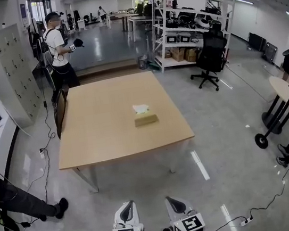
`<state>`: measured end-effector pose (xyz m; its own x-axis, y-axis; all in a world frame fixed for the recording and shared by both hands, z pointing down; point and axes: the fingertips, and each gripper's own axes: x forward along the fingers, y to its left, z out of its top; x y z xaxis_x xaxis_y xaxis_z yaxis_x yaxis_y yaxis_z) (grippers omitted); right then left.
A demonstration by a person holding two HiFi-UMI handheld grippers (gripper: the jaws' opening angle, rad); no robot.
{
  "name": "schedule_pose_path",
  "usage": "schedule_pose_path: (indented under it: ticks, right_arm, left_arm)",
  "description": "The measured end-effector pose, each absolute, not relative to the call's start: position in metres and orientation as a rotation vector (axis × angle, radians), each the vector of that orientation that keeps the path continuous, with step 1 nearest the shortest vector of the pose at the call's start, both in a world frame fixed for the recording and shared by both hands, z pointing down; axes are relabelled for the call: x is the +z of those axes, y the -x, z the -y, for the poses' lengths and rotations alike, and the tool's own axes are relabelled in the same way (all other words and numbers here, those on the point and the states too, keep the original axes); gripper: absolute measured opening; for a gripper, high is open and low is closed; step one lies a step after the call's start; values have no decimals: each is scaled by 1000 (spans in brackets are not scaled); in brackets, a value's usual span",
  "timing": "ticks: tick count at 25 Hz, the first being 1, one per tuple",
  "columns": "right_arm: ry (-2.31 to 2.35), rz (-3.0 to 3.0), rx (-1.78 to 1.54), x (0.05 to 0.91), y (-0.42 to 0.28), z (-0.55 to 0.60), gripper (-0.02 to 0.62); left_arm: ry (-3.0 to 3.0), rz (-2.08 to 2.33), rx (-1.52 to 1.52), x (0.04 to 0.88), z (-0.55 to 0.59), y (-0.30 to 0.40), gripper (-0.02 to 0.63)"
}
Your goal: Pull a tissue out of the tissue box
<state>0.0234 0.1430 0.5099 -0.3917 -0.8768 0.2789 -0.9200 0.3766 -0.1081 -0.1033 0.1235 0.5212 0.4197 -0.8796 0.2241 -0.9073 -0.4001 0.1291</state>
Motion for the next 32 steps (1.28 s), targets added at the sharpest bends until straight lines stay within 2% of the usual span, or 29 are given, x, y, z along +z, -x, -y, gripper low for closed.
schedule_pose_path:
  ticks: [32]
  right_arm:
    - [-1620, 2535, 424, 522, -96, -137, -9]
  left_arm:
    - [-2449, 1626, 287, 521, -125, 33, 18]
